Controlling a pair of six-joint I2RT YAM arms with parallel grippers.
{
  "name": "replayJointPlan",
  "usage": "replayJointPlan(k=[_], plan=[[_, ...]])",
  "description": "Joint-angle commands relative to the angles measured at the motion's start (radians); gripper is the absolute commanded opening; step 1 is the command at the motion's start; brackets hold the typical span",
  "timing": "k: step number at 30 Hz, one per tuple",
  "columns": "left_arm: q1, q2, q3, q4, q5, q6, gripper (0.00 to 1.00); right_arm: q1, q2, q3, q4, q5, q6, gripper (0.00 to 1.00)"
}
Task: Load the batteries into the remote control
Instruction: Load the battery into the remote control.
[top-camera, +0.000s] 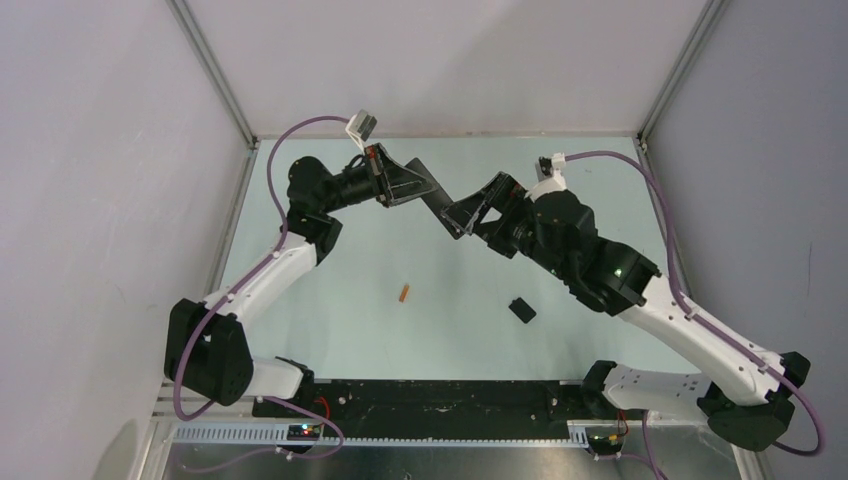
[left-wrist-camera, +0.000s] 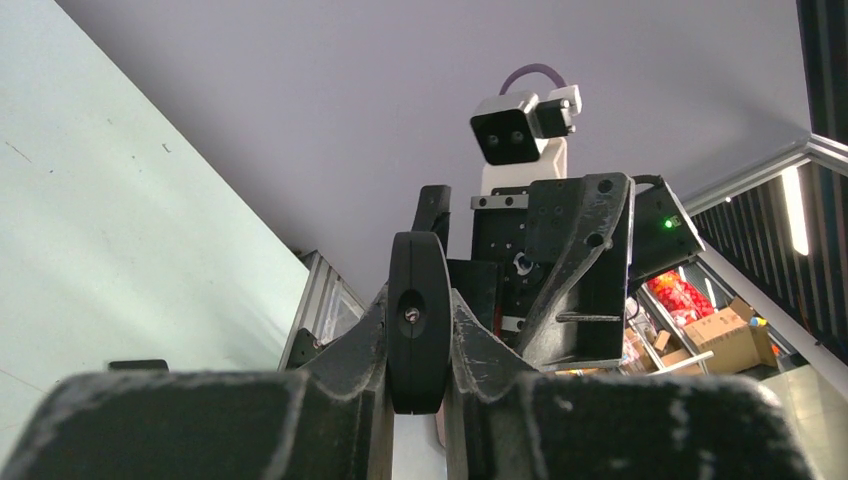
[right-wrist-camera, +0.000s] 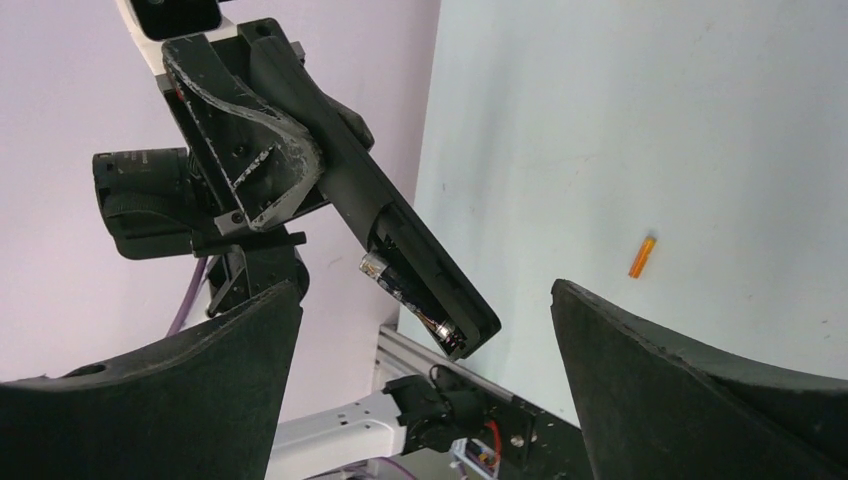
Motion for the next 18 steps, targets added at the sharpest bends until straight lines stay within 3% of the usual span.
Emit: replayJointPlan(k=[1,7,14,18], plan=[[0.004,-0.029,0.003,0.039,-0.012,-0.008,0.0,-0.005,0.019,0.0,0.027,-0.032,0.098,1.0],[0.004,-0.029,0.003,0.039,-0.009,-0.007,0.0,-0.004,0.033,-0.016,0.075,-0.043,0.127,1.0],[0.004,-0.032,-0.002,0.039,-0.006,-0.007,0.0,-0.025,0.042,-0.035,0.097,-0.06,0.16,0.85],[0.003,-0.034,-0.005,0.039,-0.005,-0.005,0.0,-0.041,0.042,-0.046,0.118,-0.079,0.181,0.83]])
